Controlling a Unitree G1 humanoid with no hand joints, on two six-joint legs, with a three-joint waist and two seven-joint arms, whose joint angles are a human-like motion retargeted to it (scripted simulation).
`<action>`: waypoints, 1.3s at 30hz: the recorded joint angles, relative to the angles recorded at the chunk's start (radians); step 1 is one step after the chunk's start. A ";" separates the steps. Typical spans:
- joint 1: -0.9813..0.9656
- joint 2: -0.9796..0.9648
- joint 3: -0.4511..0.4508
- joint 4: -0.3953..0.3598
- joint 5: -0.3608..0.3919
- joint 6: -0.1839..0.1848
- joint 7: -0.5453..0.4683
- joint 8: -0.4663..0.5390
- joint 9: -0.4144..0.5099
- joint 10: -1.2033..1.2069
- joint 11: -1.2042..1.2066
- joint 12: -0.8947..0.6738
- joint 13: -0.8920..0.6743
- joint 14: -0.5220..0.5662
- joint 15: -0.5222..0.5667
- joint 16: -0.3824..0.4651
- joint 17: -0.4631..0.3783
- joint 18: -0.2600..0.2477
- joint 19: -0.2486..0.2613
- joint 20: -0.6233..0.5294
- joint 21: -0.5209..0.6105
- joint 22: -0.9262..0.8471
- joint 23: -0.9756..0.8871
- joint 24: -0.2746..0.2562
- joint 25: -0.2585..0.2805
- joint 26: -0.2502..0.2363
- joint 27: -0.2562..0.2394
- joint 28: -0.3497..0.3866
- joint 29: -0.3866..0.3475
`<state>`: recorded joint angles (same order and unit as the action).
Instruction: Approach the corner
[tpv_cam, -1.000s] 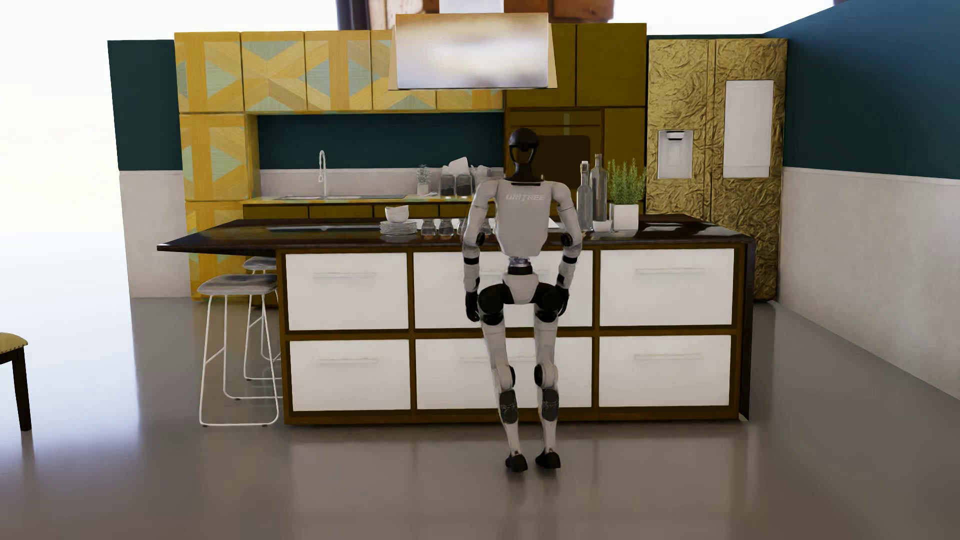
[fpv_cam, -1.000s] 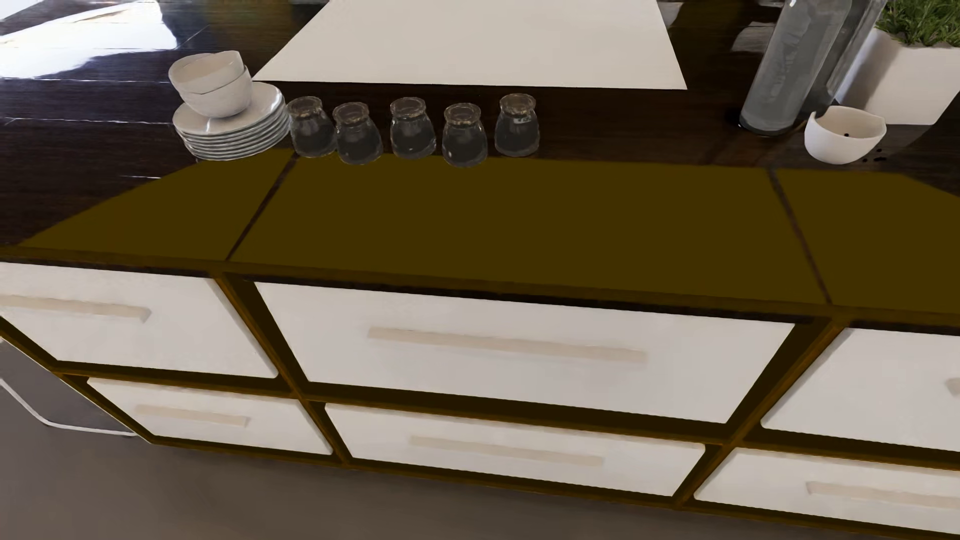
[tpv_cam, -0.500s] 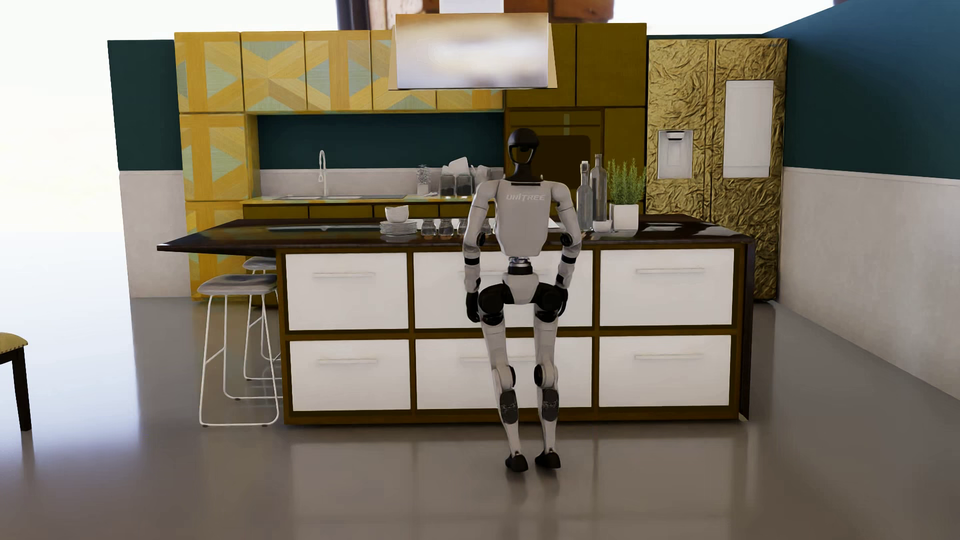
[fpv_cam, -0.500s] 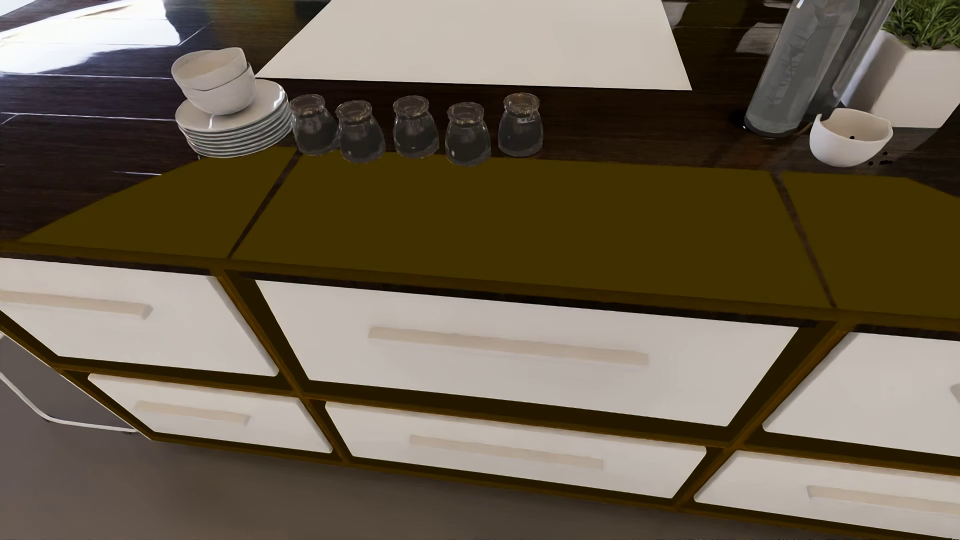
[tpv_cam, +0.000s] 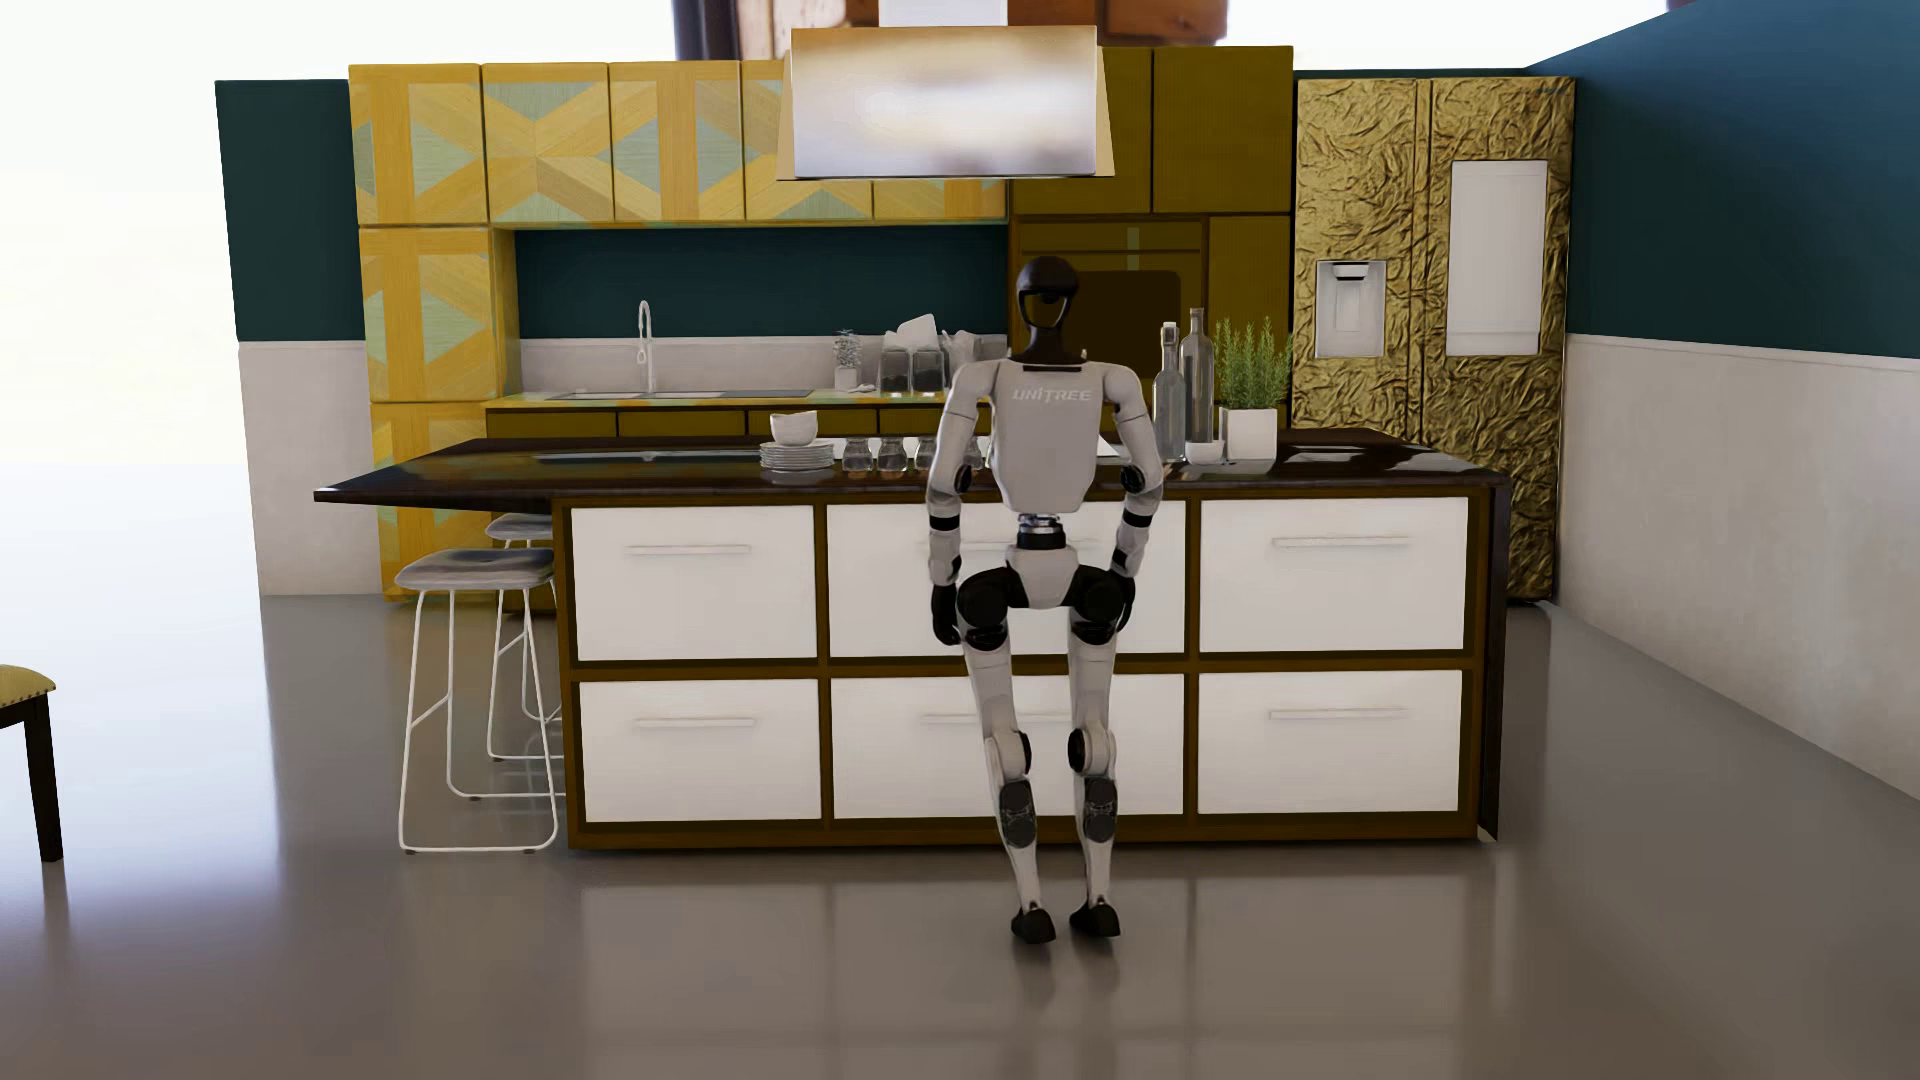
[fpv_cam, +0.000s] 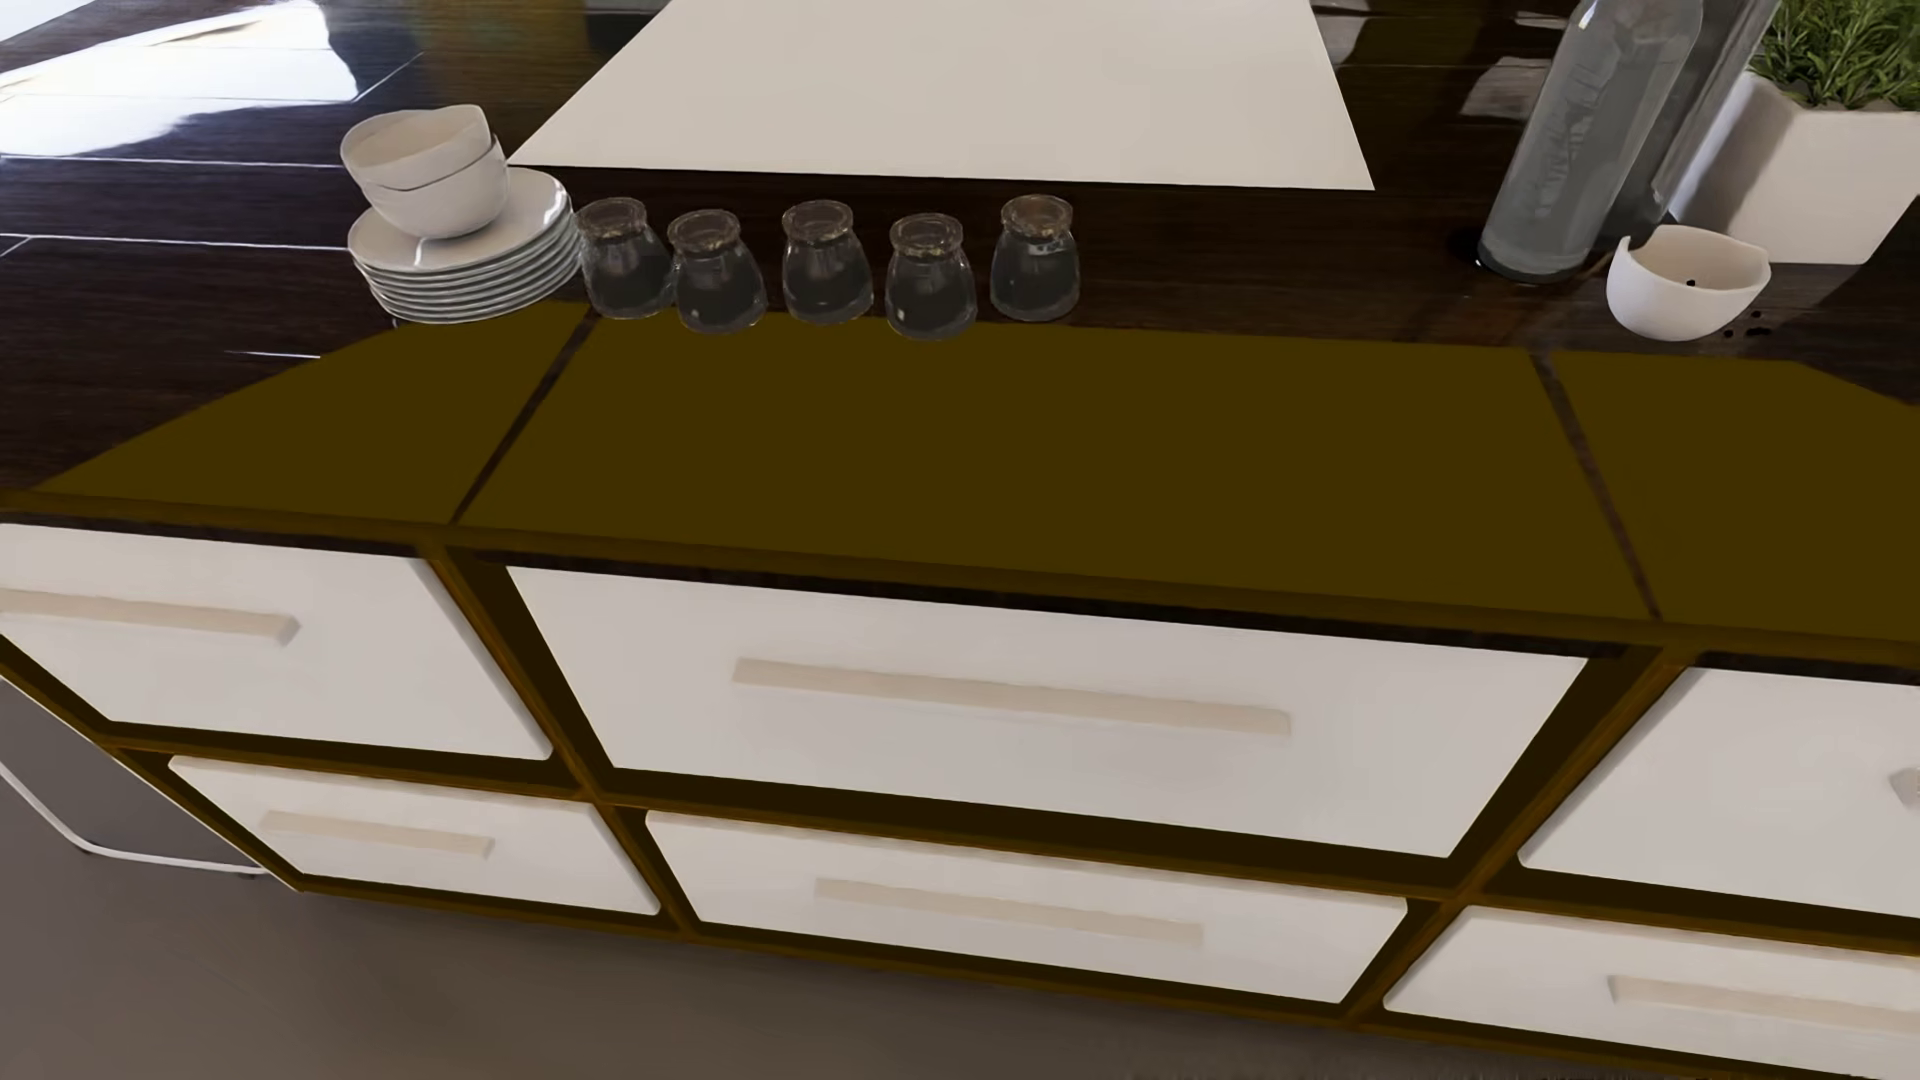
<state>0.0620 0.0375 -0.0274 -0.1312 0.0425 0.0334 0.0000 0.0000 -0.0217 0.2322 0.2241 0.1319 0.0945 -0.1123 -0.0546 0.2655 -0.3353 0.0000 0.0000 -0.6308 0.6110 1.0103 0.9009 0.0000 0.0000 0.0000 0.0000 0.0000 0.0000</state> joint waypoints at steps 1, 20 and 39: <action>-0.001 0.005 -0.004 0.002 0.001 0.001 0.000 0.000 -0.001 0.003 -0.003 0.002 0.000 -0.001 -0.001 0.003 -0.002 0.000 0.000 0.000 0.006 -0.009 -0.003 0.000 0.000 0.000 0.000 0.000 0.000; 0.010 0.006 0.064 -0.010 -0.002 -0.030 0.000 0.000 -0.002 -0.030 -0.006 -0.042 -0.026 0.035 -0.003 0.029 0.009 0.000 0.000 -0.041 0.058 0.023 0.018 0.000 0.000 0.000 0.000 0.000 0.000; 0.012 0.019 0.103 -0.010 -0.004 -0.034 0.000 0.000 0.015 -0.015 -0.009 -0.054 -0.029 0.029 0.005 0.029 0.001 0.000 0.000 -0.020 0.068 0.041 0.009 0.000 0.000 0.000 0.000 0.000 0.000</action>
<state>0.0742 0.0569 0.0758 -0.1416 0.0384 -0.0005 0.0000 0.0000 -0.0068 0.2170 0.2156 0.0776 0.0654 -0.0829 -0.0498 0.2949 -0.3347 0.0000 0.0000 -0.6506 0.6789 1.0510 0.9103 0.0000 0.0000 0.0000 0.0000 0.0000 0.0000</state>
